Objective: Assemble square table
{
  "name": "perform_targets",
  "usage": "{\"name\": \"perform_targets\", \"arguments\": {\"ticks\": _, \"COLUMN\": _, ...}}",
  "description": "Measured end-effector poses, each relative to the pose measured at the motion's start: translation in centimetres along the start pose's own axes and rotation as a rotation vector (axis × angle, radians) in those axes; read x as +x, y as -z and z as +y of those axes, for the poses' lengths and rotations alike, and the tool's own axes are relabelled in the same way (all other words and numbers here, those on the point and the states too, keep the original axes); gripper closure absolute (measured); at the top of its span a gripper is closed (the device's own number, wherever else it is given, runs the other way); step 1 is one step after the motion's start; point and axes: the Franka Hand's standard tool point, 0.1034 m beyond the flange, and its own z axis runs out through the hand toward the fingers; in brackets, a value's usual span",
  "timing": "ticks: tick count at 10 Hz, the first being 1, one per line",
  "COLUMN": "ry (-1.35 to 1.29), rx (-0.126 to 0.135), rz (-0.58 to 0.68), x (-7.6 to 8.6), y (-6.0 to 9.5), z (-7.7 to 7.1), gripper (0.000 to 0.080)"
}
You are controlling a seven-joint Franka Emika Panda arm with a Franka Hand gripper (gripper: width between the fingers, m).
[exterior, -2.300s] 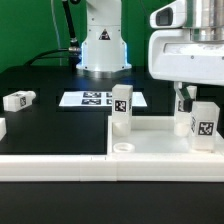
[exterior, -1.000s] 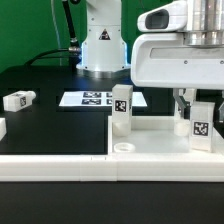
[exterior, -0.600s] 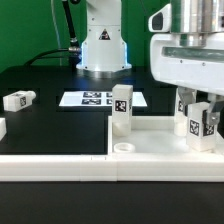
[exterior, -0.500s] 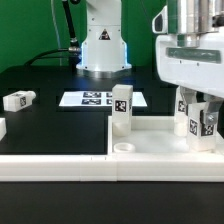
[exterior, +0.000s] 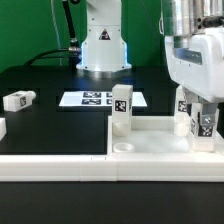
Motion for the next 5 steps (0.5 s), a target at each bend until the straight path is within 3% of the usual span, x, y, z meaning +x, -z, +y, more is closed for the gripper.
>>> {"name": "perform_targets", "arguments": {"ticks": 1, "ry": 0.162, "rx": -0.008, "rz": 0.029, "x": -0.78, "y": -0.08, "z": 0.19, "gripper": 0.0215}}
{"name": "perform_targets", "arguments": {"ticks": 2, "ry": 0.408, "rx": -0.013, "rz": 0.057, "x": -1.18, "y": -0.1, "z": 0.14, "gripper": 0.0215}}
{"name": "perform_targets", "arguments": {"ticks": 3, "ry": 0.55, "rx": -0.022, "rz": 0.064, "x": -1.47, "y": -0.09, "z": 0.21, "gripper": 0.0161}}
{"name": "perform_targets", "arguments": {"ticks": 5, "ry": 0.65, "rx": -0.026, "rz": 0.064, "x": -1.23, "y": -0.1, "z": 0.2, "gripper": 0.0153}}
